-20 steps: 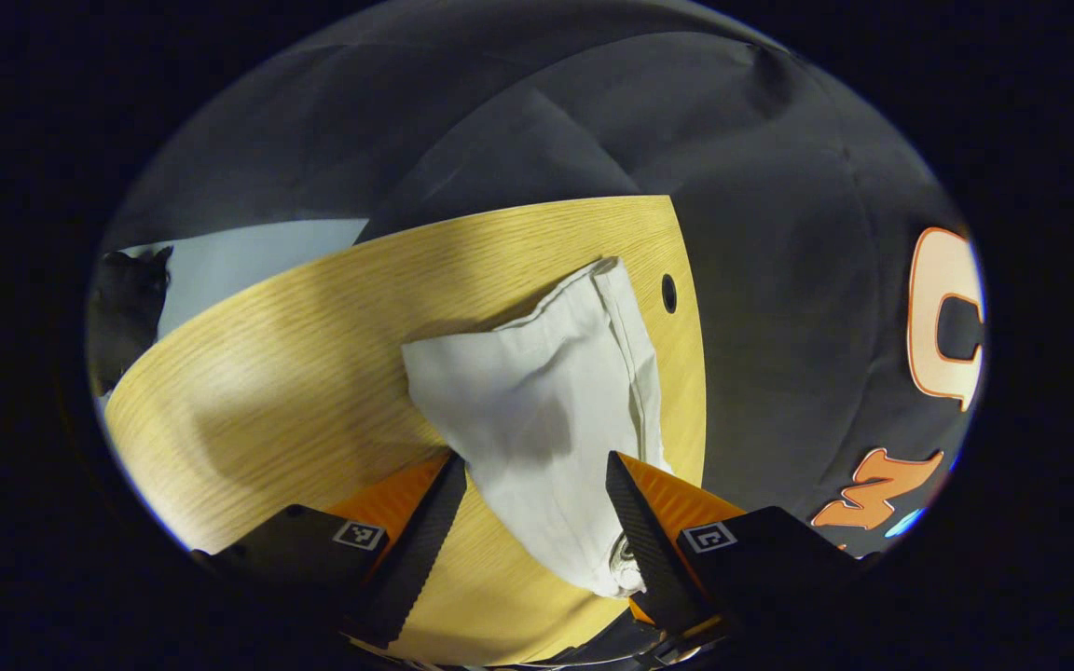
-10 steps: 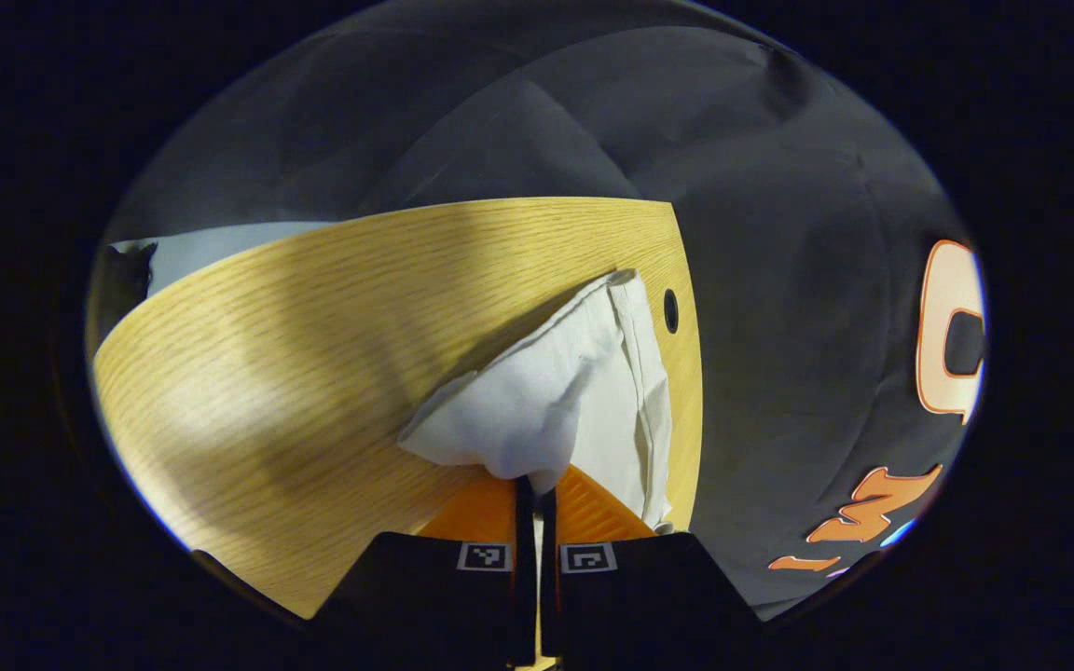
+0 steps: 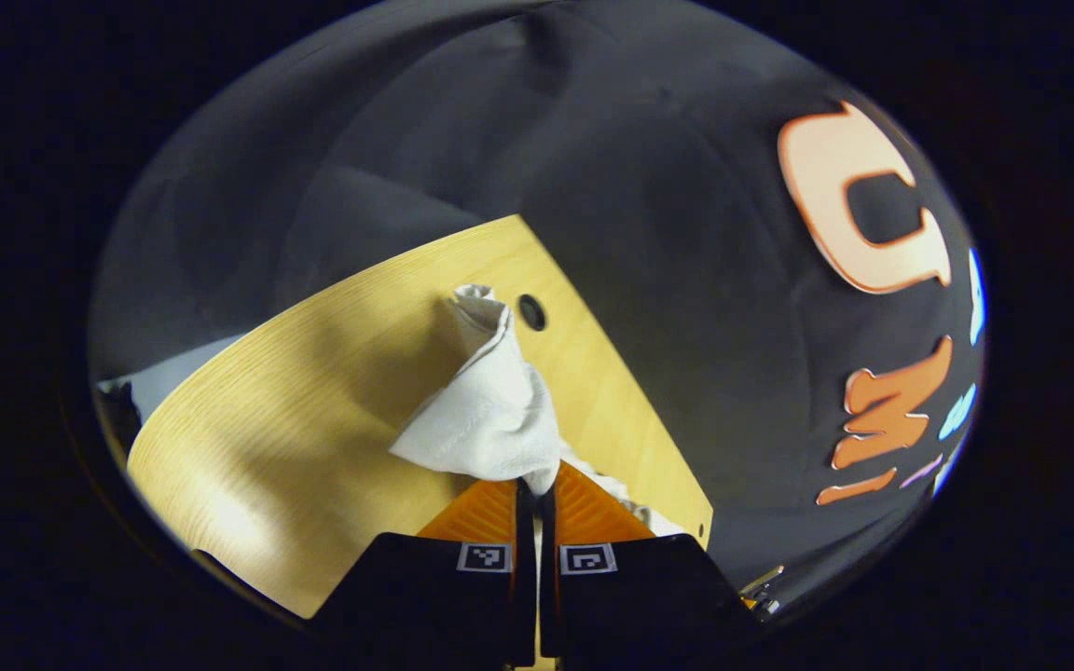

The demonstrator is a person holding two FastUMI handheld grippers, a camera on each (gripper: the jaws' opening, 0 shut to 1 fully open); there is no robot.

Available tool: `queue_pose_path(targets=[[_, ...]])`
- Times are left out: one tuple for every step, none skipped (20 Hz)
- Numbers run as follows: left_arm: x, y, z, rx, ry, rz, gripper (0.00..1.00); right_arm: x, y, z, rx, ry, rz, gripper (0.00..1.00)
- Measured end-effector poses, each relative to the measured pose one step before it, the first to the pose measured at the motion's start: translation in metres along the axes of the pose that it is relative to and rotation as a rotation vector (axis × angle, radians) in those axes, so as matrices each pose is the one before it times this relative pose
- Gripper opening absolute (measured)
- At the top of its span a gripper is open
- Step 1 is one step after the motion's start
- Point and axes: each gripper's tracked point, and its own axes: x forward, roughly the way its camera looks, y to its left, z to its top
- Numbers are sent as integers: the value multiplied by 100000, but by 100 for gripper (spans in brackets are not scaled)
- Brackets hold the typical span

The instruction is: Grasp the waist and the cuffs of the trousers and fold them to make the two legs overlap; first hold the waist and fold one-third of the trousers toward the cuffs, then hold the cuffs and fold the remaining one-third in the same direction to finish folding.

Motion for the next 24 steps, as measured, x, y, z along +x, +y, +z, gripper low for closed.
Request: queue_pose_path(targets=[[-276, -2063, 56, 3055, -327, -2297, 5, -232, -436, 244, 593, -476, -95, 99], [-137, -2046, 306, 3214, -753, -2243, 5, -344, -454, 304, 680, -299, 464, 99], [14, -1991, 83, 3212, -655, -2258, 5, -320, -437, 312, 857, -358, 571, 99], [-11, -1915, 29, 3026, -442, -2448, 5, -318, -432, 239, 688, -235, 539, 99], [222, -2125, -280, 2947, 131, -2289, 5, -106, -409, 80, 470, -222, 370, 99], [423, -1759, -370, 2891, 368, -1991, 5, -320, -615, 329, 493, -174, 124, 99], [480, -1693, -589, 2461, 818, -1586, 5, -363, -737, 324, 645, -274, 137, 99], [560, -1465, -541, 1959, 1020, -1241, 5, -453, -652, 422, 919, -316, 32, 99], [720, -1319, -591, 1384, 1288, -1353, 5, -453, -739, 536, 1085, -679, 207, 99], [671, -1326, -564, 1250, 916, -1404, 5, -290, -677, 491, 1109, -798, 263, 99], [803, -894, -570, 1386, 1194, -898, 5, -351, -606, 546, 1215, -923, 119, 99], [834, -1116, -794, 1203, 1240, -484, 5, -345, -735, 573, 1037, -603, 144, 99], [832, -1341, -730, 790, 1148, -1113, 5, -351, -671, 399, 924, -457, -147, 99], [843, -1285, -662, 668, 1286, -1093, 5, -365, -701, 456, 718, -414, -30, 100], [797, -1190, -1016, 895, 1588, -889, 5, -184, -885, 416, 711, -462, -198, 98], [931, -1166, -1023, 1056, 1951, -691, 5, -268, -607, 507, 789, -475, -132, 98], [1153, -1032, -1016, 857, 2201, -750, 5, -300, -641, 387, 896, -325, -107, 98], [1035, -894, -995, 628, 2378, -856, 5, -335, -671, 531, 911, -314, 40, 99], [748, -767, -1131, 748, 2459, -764, 5, -344, -580, 348, 762, -295, 8, 99], [955, -708, -1179, 1114, 2657, -214, 4, -449, -636, 297, 853, -430, -336, 99], [948, -483, -1115, 1851, 2627, 395, 5, -330, -556, 405, 805, -136, -143, 98], [1036, -362, -1147, 2949, 2697, 896, 6, -341, -627, 321, 903, -178, -169, 98], [769, -417, -1008, 3072, 2382, 803, 5, -225, -442, 294, 815, -62, -67, 99], [795, -336, -900, 2281, 2338, 637, 5, -73, -474, 204, 725, -87, -279, 98]])
